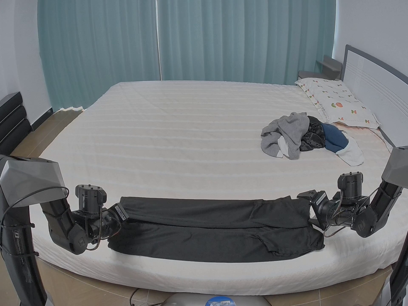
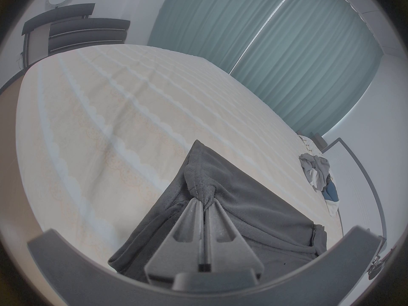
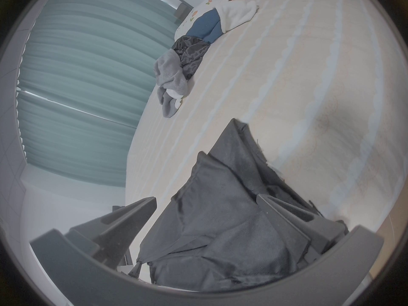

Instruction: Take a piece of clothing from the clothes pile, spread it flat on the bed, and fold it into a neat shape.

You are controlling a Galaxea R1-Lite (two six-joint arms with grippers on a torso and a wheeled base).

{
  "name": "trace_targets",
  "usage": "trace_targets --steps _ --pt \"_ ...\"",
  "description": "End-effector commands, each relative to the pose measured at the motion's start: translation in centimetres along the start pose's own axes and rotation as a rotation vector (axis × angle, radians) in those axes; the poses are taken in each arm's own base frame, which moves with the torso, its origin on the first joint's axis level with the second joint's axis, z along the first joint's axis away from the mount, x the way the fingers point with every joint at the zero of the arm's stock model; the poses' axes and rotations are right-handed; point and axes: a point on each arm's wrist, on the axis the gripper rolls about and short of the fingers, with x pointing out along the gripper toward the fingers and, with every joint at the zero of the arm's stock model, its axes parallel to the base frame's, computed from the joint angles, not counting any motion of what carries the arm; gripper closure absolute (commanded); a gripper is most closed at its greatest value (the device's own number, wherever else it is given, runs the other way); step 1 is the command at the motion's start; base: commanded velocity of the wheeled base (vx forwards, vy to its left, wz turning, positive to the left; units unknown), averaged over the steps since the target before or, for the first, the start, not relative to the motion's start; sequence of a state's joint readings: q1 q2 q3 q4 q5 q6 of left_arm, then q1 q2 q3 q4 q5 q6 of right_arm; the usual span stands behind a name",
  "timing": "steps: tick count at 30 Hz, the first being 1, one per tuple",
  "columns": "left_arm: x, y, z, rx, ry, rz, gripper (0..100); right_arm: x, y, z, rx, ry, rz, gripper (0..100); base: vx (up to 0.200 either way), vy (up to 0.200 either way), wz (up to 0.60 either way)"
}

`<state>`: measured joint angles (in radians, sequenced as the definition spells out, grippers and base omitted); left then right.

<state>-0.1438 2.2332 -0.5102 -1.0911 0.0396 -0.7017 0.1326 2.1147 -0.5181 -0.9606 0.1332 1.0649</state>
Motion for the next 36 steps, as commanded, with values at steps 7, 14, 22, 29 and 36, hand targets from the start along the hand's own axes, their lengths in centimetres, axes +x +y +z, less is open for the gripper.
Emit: trace_targets --steps 7,14,22,29,36 --pt "0.7 0.6 -0.8 0.006 0.031 0.026 100 1.7 -1.3 -0.8 -0.002 0.023 -0.055 0 0.0 0.0 0.0" --pt "0.8 0.9 -0.9 0.023 0.037 0.035 100 1.5 -1.3 -0.6 -0.001 0.015 -0.054 0 0.0 0.0 0.0" --pt "0.7 1.6 0.4 -0.005 -0.008 0.047 0 0.6 -0.7 -0.3 -0.005 -0.015 -0.039 0 0.0 0.0 0.0" --pt "-0.4 1.7 1.9 -0.036 -0.033 0.018 0 -1.3 0.3 0.0 -0.011 -0.033 0.008 0 0.0 0.0 0.0" --pt "-2.2 1.7 3.2 -0.047 0.039 -0.179 0 -1.3 0.4 -0.2 -0.013 -0.024 0.013 0 0.0 0.0 0.0"
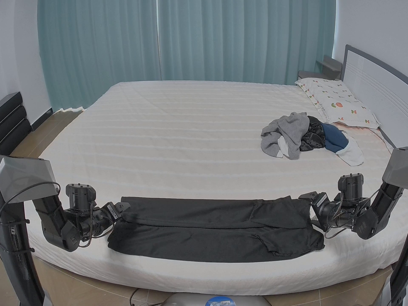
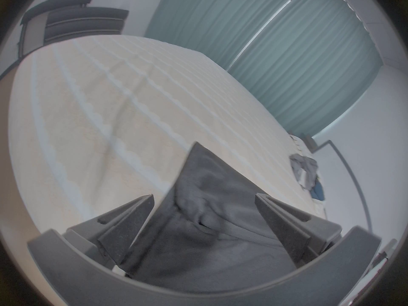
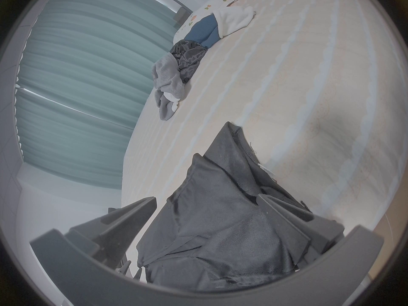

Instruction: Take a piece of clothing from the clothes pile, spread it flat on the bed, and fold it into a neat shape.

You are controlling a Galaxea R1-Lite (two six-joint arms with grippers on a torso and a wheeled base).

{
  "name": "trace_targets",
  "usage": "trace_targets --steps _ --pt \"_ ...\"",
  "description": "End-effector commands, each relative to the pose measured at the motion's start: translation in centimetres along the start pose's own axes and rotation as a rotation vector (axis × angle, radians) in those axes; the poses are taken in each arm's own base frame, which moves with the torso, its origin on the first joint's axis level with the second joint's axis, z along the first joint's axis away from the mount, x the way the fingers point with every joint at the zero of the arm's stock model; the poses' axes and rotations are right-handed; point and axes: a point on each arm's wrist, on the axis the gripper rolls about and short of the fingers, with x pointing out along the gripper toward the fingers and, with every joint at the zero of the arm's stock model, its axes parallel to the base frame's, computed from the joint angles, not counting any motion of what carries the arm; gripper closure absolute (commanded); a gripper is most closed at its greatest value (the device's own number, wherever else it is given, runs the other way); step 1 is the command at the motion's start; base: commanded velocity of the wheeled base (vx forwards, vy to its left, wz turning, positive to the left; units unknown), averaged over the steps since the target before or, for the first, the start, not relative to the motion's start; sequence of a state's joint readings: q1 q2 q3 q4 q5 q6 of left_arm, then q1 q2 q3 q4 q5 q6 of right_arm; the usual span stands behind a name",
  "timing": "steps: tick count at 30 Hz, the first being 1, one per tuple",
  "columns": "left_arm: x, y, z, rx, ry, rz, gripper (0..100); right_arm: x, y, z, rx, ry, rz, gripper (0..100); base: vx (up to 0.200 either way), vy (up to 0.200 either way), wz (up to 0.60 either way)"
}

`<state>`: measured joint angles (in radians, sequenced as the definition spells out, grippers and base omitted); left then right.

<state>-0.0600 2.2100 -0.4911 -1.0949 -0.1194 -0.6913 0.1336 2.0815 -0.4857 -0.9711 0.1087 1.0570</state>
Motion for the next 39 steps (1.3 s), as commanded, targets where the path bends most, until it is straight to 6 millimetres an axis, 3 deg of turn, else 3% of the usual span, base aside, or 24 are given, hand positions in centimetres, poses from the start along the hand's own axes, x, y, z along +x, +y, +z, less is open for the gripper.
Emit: trace_targets --steps 1,6,13,32,33,39 --pt "-1.6 -0.2 1.6 -0.005 -0.009 -0.107 0 -0.4 0.3 -0.1 -0.003 0.002 0.015 0 0.0 0.0 0.0" --pt "-2.1 0.6 0.9 0.065 0.108 -0.243 0 -0.4 0.4 -0.3 -0.007 0.007 0.017 0 0.0 0.0 0.0" --pt "-0.5 1.7 -1.0 0.172 0.164 -0.222 0 -0.4 0.4 -0.3 -0.008 0.008 0.018 0 0.0 0.0 0.0" --pt "1.2 2.8 -2.2 0.207 0.155 -0.18 0 -0.5 0.4 -0.6 -0.01 0.017 0.017 0 0.0 0.0 0.0" --pt "1.2 2.8 -2.3 0.215 0.155 -0.18 100 -0.5 0.4 -0.6 -0.01 0.017 0.017 0 0.0 0.0 0.0" --pt "1.1 3.1 -2.0 0.218 0.107 -0.143 100 -0.5 0.4 -0.6 -0.01 0.017 0.019 0 0.0 0.0 0.0"
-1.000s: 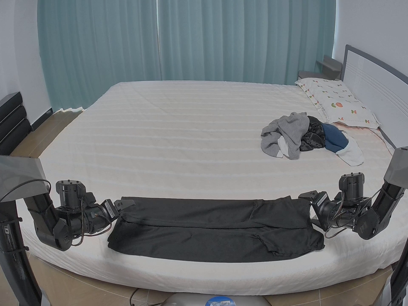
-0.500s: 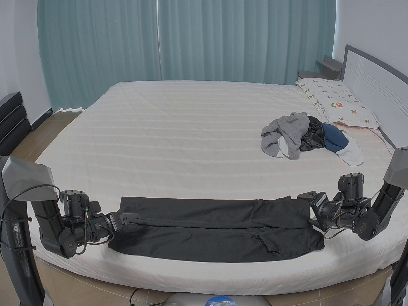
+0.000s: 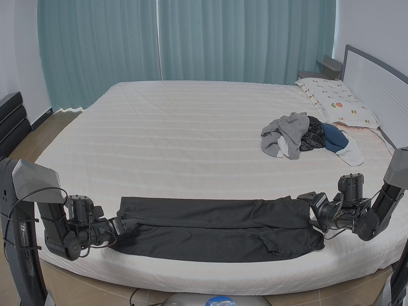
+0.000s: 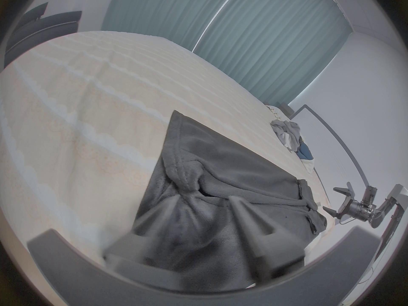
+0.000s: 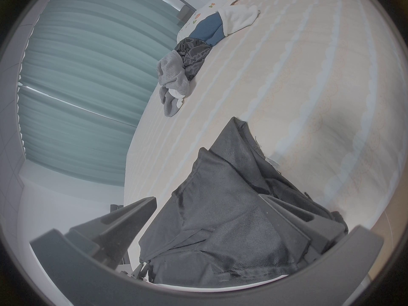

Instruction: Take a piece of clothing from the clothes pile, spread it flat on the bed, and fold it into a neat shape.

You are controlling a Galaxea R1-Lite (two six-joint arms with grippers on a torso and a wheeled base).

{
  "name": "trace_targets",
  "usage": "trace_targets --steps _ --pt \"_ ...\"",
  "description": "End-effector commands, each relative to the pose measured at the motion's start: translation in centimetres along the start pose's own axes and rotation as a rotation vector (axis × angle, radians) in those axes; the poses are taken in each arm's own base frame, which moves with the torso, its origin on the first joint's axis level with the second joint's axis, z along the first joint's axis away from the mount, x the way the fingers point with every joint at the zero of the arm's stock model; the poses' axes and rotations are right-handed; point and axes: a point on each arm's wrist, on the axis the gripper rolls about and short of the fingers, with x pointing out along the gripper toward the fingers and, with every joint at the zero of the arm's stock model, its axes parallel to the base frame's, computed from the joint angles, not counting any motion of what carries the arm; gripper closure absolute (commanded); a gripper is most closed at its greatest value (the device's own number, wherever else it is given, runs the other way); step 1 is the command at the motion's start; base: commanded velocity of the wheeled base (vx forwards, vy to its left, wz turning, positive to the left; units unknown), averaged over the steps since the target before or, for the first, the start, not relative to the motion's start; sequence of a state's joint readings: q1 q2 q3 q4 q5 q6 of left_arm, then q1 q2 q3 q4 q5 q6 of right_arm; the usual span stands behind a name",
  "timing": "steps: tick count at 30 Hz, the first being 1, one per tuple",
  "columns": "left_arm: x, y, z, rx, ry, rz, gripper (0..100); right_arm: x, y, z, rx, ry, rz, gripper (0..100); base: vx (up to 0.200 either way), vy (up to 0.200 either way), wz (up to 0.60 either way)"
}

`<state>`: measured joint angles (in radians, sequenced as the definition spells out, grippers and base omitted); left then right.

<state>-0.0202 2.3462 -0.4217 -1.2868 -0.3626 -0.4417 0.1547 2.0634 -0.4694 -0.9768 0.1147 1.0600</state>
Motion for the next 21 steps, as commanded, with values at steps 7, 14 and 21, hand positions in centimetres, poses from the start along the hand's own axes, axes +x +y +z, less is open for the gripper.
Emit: trace_targets --steps 7,14,21 --pt "-0.3 0.9 0.1 -0.018 -0.049 0.107 100 -0.1 0.0 0.0 0.002 -0.001 0.0 0 0.0 0.0 0.0" --pt "-0.6 1.4 0.6 -0.033 -0.08 0.147 100 -0.1 0.0 0.0 0.002 -0.001 0.0 0 0.0 0.0 0.0" --pt "-0.5 1.4 0.5 -0.032 -0.078 0.152 100 -0.1 -0.1 -0.1 0.0 0.002 -0.002 0 0.0 0.0 0.0"
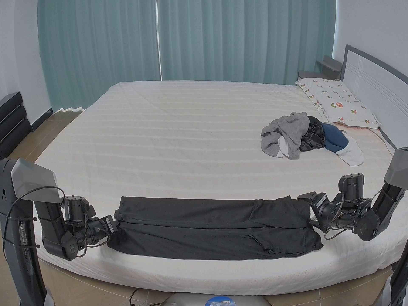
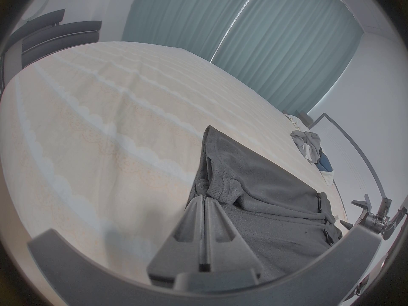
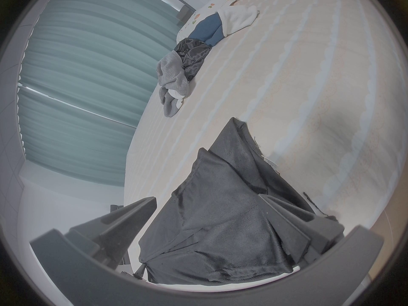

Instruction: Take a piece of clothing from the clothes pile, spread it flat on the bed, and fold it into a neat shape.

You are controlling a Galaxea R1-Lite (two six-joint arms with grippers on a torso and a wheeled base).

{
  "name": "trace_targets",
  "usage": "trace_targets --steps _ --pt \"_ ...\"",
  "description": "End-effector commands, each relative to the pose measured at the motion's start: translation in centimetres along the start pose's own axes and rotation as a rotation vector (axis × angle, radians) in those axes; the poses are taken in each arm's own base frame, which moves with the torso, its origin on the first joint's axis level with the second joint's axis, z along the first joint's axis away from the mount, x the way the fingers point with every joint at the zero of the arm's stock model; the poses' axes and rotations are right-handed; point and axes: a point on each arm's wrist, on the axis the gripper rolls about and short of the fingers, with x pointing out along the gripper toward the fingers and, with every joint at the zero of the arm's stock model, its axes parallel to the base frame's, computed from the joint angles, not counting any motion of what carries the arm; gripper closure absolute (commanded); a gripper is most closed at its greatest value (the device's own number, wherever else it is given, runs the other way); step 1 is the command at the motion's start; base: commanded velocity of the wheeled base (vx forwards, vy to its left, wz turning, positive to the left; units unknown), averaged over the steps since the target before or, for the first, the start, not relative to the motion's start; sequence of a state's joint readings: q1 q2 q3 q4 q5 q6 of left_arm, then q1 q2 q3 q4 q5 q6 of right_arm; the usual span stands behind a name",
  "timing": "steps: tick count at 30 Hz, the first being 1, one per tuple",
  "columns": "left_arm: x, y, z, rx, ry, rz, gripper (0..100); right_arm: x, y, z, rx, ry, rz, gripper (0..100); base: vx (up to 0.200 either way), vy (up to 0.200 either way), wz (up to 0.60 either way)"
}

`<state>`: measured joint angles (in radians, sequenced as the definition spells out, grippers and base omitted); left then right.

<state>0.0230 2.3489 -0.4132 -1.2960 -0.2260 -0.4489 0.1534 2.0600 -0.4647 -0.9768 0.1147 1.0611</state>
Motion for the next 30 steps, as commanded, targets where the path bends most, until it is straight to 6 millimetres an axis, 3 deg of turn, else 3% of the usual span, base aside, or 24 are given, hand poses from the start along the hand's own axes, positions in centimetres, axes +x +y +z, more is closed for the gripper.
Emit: trace_targets --steps 1,15,20,30 --pt "0.0 0.0 0.0 0.0 0.0 -0.001 100 0.0 0.0 -0.1 -0.002 0.002 0.0 0 0.0 0.0 0.0" --pt "0.1 -0.4 -0.2 0.006 0.008 -0.011 100 0.8 -1.1 -0.7 -0.132 0.074 -0.015 0 0.0 0.0 0.0" --pt "0.1 -0.6 -0.2 -0.012 0.006 -0.016 100 0.6 -2.4 -1.5 -0.229 0.166 -0.018 0 0.0 0.0 0.0" --pt "0.1 -0.7 -0.2 -0.011 0.007 -0.018 100 2.0 -4.0 -2.2 -0.293 0.166 -0.02 0 0.0 0.0 0.0"
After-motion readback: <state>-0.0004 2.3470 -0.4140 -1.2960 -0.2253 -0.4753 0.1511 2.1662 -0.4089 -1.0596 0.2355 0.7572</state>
